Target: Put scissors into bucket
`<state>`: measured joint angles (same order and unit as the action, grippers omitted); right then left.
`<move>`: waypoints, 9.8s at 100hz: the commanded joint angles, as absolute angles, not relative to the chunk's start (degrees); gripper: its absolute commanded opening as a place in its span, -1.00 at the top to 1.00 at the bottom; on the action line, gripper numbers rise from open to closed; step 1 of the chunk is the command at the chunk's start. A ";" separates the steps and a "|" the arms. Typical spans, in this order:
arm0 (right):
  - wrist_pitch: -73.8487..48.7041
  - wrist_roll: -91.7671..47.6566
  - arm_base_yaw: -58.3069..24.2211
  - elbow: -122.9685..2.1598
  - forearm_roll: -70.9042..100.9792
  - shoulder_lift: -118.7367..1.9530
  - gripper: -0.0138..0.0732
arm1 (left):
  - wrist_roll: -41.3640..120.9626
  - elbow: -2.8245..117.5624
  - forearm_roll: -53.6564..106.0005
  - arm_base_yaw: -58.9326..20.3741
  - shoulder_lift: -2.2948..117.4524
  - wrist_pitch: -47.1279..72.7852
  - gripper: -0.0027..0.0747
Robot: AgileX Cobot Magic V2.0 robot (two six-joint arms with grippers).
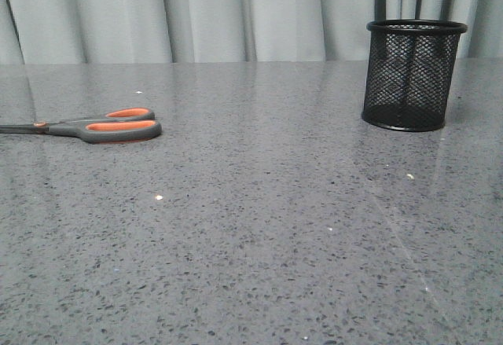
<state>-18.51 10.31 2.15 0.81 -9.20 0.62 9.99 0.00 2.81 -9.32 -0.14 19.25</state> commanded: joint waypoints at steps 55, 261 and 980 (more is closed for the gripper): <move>-17.12 9.70 2.47 1.14 -10.16 1.89 0.84 | 9.52 -2.26 2.76 -9.28 -1.62 16.76 0.98; -41.45 -12.44 1.07 -35.12 19.49 -17.33 -0.48 | 55.36 64.88 1.35 -24.19 66.51 51.63 -0.03; -74.19 -13.62 -1.21 -97.84 19.88 -93.70 0.83 | 47.03 83.40 20.07 -52.78 36.78 56.35 0.98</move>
